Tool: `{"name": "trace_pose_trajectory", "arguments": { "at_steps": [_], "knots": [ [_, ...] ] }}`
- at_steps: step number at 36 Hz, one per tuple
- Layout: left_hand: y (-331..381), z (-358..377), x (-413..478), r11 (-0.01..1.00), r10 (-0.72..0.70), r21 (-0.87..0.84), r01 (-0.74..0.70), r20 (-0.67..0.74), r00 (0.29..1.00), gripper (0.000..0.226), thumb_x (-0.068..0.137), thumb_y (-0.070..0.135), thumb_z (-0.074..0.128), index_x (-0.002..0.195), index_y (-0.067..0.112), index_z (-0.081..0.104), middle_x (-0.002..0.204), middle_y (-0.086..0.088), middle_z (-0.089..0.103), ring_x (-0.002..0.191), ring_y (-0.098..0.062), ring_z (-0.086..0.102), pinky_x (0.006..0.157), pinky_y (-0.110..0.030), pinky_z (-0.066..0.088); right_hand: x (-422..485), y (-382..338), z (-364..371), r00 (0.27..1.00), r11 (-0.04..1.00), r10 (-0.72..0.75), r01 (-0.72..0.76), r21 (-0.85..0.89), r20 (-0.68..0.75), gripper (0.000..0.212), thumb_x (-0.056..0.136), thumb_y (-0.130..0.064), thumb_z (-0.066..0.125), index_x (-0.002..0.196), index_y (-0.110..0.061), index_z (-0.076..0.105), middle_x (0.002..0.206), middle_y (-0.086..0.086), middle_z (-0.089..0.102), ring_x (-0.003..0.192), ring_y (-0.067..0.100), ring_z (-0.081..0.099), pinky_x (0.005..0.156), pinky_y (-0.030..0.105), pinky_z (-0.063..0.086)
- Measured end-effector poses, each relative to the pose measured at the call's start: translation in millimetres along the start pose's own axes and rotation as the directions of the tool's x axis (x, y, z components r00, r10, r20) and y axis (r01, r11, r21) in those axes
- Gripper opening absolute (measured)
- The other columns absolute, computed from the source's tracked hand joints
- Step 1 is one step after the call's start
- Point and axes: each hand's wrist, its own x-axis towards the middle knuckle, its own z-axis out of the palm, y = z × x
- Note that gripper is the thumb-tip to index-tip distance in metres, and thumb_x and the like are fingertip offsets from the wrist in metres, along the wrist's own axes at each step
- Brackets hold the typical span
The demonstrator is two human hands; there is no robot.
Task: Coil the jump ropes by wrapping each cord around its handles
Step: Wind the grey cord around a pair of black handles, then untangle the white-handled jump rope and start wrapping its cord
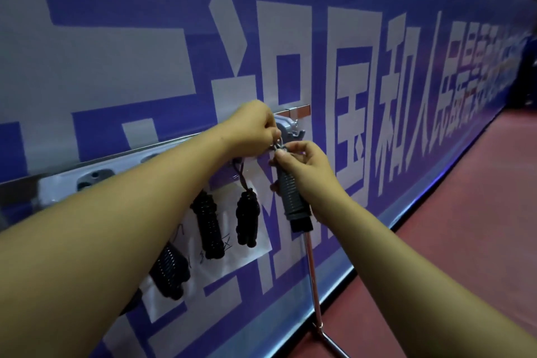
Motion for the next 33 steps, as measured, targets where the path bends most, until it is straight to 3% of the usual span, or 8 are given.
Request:
{"name": "trace_pose_trajectory", "arguments": {
  "at_steps": [2,7,10,15,19,22,28,33],
  "knots": [
    [-3,4,12,0.999,-0.019,0.048,0.02,-0.013,1.0,0.023,0.098,0.017,0.062,0.087,0.003,0.075,0.084,-0.017,0.071,0.07,-0.023,0.06,0.056,-0.027,0.044,11,2,-2,1.0,0.999,0.016,-0.016,-0.028,-0.006,0.029,0.097,-0.022,0.068,0.119,-0.01,0.053,0.106,0.014,0.073,0.083,0.031,0.074,0.06,0.033,0.059],
    [-10,10,30,0.993,-0.079,0.085,0.079,0.0,0.997,0.022,0.095,0.022,0.065,0.086,0.005,0.076,0.086,-0.016,0.072,0.084,-0.031,0.068,0.061,-0.031,0.05,28,7,-5,0.999,0.996,-0.018,0.016,-0.085,-0.028,0.026,0.098,-0.02,0.067,0.116,-0.006,0.056,0.104,0.018,0.072,0.07,0.028,0.071,0.053,0.028,0.056],
    [-9,8,36,0.99,-0.112,0.095,0.108,0.04,0.993,0.021,0.092,0.024,0.068,0.092,0.005,0.077,0.094,-0.017,0.073,0.091,-0.032,0.069,0.072,-0.039,0.058,31,11,-8,1.0,0.997,-0.011,0.01,-0.072,-0.02,0.027,0.099,-0.019,0.066,0.114,-0.001,0.054,0.101,0.019,0.072,0.065,0.03,0.069,0.053,0.031,0.057],
    [-5,6,41,0.977,-0.187,0.122,0.177,0.077,0.979,0.023,0.091,0.024,0.07,0.098,0.002,0.073,0.084,-0.012,0.064,0.07,-0.023,0.057,0.059,-0.031,0.048,30,17,-8,1.0,0.997,0.003,-0.004,-0.076,-0.013,0.027,0.1,-0.02,0.064,0.113,0.001,0.053,0.099,0.02,0.073,0.063,0.033,0.068,0.054,0.036,0.058],
    [-4,6,45,0.969,-0.236,0.091,0.228,0.088,0.968,0.021,0.091,0.024,0.073,0.094,0.004,0.068,0.08,-0.009,0.063,0.064,-0.02,0.058,0.052,-0.027,0.047,32,18,-8,1.0,0.996,0.009,-0.011,-0.088,-0.019,0.025,0.099,-0.018,0.065,0.11,0.002,0.054,0.1,0.022,0.071,0.07,0.034,0.068,0.051,0.03,0.055],
    [-9,9,44,0.964,-0.259,0.083,0.253,0.075,0.963,0.023,0.089,0.024,0.075,0.096,0.005,0.066,0.08,-0.009,0.064,0.066,-0.021,0.062,0.052,-0.027,0.049,33,24,-8,0.999,0.991,0.031,-0.033,-0.131,-0.017,0.024,0.099,-0.02,0.066,0.109,-0.001,0.056,0.103,0.021,0.071,0.073,0.039,0.072,0.054,0.037,0.059],
    [-16,12,37,0.979,-0.205,0.014,0.204,0.026,0.979,0.03,0.085,0.03,0.081,0.097,0.005,0.073,0.094,-0.015,0.072,0.091,-0.03,0.071,0.082,-0.044,0.062,38,35,-8,0.998,0.97,0.054,-0.061,-0.234,-0.033,0.02,0.097,-0.03,0.068,0.111,-0.018,0.063,0.1,0.01,0.071,0.091,0.03,0.072,0.082,0.048,0.061],
    [-11,12,23,0.961,-0.148,-0.252,0.116,-0.111,0.983,0.021,0.092,0.03,0.074,0.082,0.011,0.07,0.072,-0.003,0.063,0.067,-0.016,0.059,0.059,-0.03,0.051,26,30,-19,0.996,0.954,0.078,-0.084,-0.288,-0.032,0.036,0.095,-0.023,0.071,0.129,-0.025,0.059,0.109,0.005,0.069,0.1,0.022,0.068,0.085,0.041,0.059]
  ]
}}
